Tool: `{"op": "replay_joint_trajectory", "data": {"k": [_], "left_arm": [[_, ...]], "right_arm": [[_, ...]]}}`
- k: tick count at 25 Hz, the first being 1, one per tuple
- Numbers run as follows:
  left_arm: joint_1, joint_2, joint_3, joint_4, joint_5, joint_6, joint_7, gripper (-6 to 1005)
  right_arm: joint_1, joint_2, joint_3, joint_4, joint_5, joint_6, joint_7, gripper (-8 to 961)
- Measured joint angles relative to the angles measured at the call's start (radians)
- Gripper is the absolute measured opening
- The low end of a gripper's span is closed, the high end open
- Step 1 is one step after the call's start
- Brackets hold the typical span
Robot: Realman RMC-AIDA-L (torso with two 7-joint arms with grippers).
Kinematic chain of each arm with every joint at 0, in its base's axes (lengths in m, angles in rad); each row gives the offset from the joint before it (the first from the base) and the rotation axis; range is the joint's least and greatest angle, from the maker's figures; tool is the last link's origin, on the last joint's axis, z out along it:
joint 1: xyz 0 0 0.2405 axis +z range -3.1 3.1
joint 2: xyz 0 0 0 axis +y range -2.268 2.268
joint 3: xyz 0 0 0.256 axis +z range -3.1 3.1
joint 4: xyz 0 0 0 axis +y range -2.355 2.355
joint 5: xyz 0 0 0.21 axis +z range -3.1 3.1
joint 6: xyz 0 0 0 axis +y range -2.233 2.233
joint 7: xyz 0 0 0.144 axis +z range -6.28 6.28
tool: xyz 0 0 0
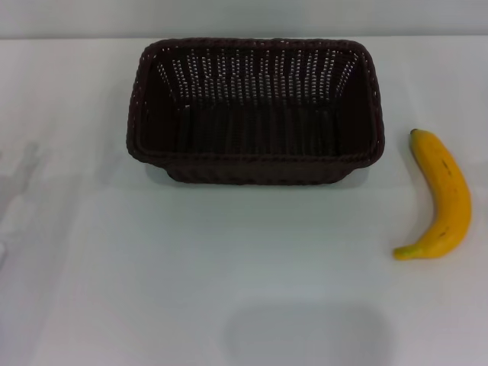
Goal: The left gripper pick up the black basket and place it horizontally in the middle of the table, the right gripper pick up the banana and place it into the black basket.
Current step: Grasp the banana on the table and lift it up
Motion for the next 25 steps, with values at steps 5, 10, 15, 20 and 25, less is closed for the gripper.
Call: {"op": "replay_joint_trajectory", "data": {"k": [5,10,15,20,25], "left_arm": [[-0.011,-0.001,-0.001,-0.020,-0.048,-0.004,0.107,894],[-0.020,0.000,-0.001,-0.030,-0.056,0.002,0.137,894],[-0.023,0.002,-0.002,-0.026,-0.057,0.009,0.144,894],[-0.031,0.003,-0.002,-0.025,-0.061,0.032,0.148,894],[-0.046,0.004,-0.002,-0.028,-0.063,0.037,0.153,894]], "right_arm": [[0.009,0.020,-0.006,-0.325,-0.454,0.010,0.376,863],[0.018,0.117,-0.037,-0.760,-0.962,0.038,0.751,859],[0.036,0.119,-0.178,-0.984,-1.149,0.123,0.991,855],[0.071,0.122,-0.303,-1.109,-1.261,0.213,1.191,851],[0.098,0.123,-0.413,-1.112,-1.317,0.238,1.285,847]]}}
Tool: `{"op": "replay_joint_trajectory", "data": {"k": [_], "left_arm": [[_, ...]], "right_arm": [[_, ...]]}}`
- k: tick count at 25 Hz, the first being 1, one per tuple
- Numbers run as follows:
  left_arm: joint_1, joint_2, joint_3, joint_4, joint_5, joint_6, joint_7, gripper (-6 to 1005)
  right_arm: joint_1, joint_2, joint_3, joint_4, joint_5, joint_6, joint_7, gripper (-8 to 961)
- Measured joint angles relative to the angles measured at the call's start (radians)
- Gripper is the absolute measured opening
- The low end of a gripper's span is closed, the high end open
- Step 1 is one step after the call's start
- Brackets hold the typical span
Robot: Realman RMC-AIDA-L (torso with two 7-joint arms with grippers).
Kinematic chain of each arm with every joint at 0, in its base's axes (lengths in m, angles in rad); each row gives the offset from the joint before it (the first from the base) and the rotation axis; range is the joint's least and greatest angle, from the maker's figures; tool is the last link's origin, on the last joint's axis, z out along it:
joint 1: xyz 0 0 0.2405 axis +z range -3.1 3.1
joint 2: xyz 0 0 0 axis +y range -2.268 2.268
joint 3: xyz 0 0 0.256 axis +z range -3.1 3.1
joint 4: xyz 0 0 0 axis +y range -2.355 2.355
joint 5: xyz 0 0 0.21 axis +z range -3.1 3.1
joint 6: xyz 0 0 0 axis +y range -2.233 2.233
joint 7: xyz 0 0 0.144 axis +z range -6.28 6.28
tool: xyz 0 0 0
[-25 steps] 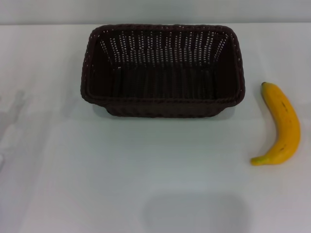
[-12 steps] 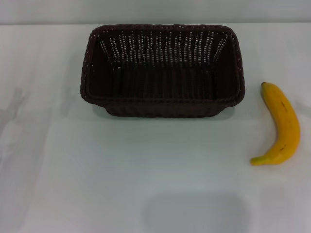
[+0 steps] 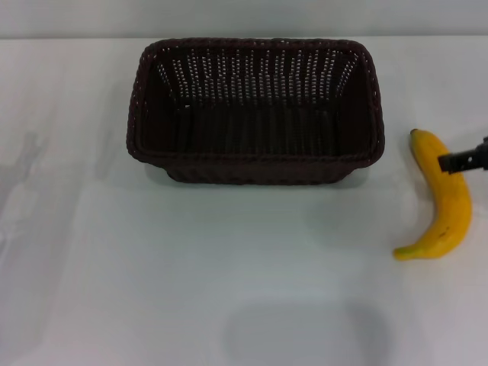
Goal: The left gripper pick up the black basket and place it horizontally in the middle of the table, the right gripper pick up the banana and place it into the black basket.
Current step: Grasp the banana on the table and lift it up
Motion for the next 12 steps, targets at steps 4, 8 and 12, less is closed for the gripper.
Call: {"op": "replay_joint_trajectory", "data": {"k": [4,8,12], "left_arm": [[-0.010,0.000,0.000,0.000,-0.001,0.010,0.003,894],[-0.018,0.000,0.001,0.000,-0.001,0.021,0.004,894],[-0.025,0.000,0.002,0.000,0.001,0.025,0.003,894]], "right_arm": [[0.015,0.001,-0.072,0.032,-0.063,-0.025,0.049,843],[0.025,0.002,-0.101,0.086,-0.070,-0.066,0.061,840],[0.036,0.002,-0.113,0.136,-0.072,-0.102,0.058,837]]}}
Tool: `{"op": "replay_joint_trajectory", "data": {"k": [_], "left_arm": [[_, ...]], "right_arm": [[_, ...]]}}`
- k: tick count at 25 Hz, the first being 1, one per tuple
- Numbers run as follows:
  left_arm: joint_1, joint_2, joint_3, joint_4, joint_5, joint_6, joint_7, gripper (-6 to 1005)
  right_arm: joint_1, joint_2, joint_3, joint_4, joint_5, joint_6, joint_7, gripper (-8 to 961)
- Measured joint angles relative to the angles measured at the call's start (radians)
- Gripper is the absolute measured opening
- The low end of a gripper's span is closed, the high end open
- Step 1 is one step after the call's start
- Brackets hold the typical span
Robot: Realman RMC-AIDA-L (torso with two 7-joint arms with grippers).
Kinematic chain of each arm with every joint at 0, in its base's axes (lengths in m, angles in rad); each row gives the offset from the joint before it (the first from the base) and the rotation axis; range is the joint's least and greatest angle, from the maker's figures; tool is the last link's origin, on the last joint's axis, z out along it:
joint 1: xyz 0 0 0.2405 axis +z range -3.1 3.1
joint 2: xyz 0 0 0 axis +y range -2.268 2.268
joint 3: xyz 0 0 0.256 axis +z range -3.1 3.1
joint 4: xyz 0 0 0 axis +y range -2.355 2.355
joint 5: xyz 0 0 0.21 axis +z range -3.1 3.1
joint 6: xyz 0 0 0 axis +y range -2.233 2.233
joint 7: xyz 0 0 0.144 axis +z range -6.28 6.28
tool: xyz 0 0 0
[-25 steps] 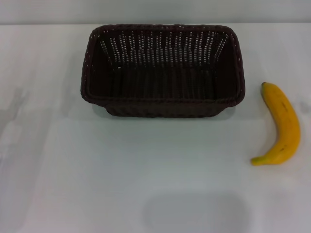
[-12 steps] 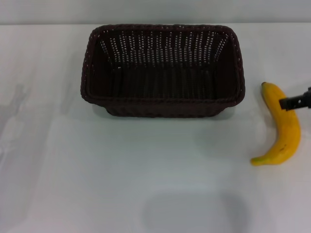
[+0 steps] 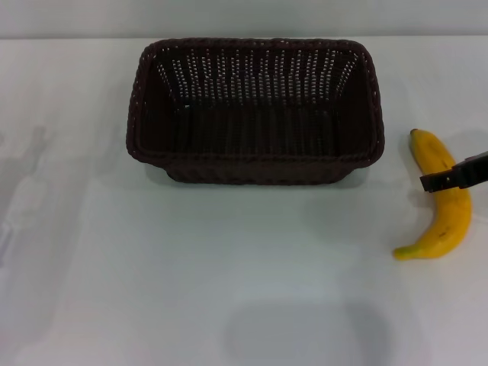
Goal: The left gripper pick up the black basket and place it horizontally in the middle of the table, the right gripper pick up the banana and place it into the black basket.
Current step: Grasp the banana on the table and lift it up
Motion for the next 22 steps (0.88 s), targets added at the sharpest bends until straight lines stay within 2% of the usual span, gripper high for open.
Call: {"op": "replay_joint_trajectory", "data": {"k": [22], "left_arm": [[-0.002,0.001,0.003,0.005,0.009,0.010,-0.004,894]], "right_arm": [[0.107,0.003,-0.024,0.200,-0.075,-0.052,-0.014,819]]}}
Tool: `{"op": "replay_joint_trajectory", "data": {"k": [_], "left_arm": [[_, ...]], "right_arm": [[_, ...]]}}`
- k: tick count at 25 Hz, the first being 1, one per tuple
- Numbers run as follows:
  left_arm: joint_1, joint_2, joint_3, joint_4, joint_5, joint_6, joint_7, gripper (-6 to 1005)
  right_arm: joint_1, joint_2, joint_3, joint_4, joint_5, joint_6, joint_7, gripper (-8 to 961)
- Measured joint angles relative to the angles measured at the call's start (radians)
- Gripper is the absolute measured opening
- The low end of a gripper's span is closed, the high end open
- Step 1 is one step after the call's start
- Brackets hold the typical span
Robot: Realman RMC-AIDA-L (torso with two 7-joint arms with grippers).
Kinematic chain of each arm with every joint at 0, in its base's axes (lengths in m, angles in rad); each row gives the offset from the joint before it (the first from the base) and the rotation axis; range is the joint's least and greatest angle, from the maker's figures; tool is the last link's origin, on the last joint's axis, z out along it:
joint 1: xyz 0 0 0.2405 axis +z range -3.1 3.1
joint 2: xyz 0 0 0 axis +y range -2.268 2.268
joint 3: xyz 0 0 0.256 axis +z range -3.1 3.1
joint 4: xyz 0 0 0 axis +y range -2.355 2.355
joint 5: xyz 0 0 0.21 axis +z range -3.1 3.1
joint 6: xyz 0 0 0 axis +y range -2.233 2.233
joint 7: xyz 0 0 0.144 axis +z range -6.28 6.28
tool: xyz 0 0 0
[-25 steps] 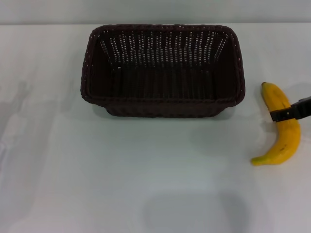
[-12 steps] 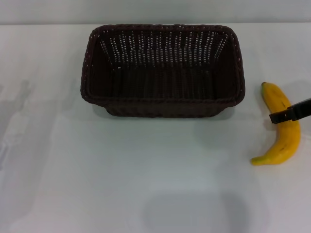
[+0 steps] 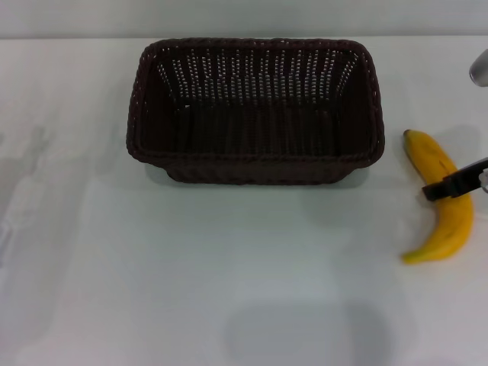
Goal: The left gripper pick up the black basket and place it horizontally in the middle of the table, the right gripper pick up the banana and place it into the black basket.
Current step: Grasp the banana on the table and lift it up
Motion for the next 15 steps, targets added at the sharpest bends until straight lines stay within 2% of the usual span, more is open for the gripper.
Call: {"op": "replay_joint_trajectory", "data": {"k": [5,11,15], "left_arm": [[0.001,0.000,-0.002,0.000,-0.002,0.000,-0.001,894],[0.003,-0.001,-0.003,0.000,-0.002,-0.001,-0.002,894],[0.006,-0.002,-0.003,0.000,-0.002,-0.006,-0.003,894]], "right_arm": [[-0.004,0.000,-0.001,-0.019,-0.036,0.000,-0.009,607],[-0.009,-0.003,0.025,-0.045,-0.066,0.002,-0.025,486],[-0.011,-0.003,0.063,-0.065,-0.076,0.003,-0.048,476]]}}
